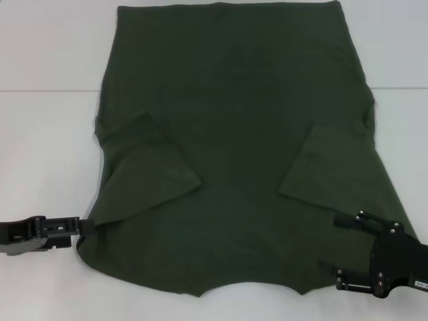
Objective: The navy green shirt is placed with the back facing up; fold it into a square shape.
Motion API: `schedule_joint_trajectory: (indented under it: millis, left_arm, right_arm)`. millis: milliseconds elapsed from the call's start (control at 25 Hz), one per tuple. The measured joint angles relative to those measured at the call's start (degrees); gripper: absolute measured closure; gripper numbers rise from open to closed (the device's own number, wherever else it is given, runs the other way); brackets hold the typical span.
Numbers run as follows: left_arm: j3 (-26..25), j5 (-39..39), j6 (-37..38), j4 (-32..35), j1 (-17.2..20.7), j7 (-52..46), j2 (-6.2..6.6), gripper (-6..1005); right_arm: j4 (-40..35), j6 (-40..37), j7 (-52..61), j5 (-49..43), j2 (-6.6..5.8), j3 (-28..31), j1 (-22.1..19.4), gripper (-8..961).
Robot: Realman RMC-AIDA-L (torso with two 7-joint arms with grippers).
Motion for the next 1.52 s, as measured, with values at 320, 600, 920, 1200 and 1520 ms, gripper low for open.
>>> schedule_joint_trajectory:
  millis: [320, 600, 920, 1200, 1520]
  left_arm:
    - [5.28, 1.90, -6.45, -1.51, -1.76, -1.26, 0.06, 176]
    - [6.84, 4.57, -8.74, -2.40, -2.95, -3.59, 0.36, 175]
    - [7.19, 5.78, -9.78, -2.44, -3.47, -5.53, 0.49, 175]
    - [7.77, 5.88, -10.10, -3.45, -3.89, -6.49, 0.49, 176]
    - [7.82, 5.88, -10.50, -6.39, -5.46, -6.52, 0.49, 176]
  right_arm:
    - [0.26, 0.00, -0.22, -0.04, 0.06, 0.00, 0.35, 46]
    - [0.32, 0.08, -0.44, -0.08, 0.09, -0.51, 0.64, 46]
    - [0.36, 0.62, -0.49, -0.08, 0.09, -0.82, 0.96, 47]
    - [0.36, 0.86, -0.48, -0.05, 0.09, -0.81, 1.07, 47]
    - [0.46, 1.31, -0.40, -0.05, 0.09, -1.10, 1.07, 47]
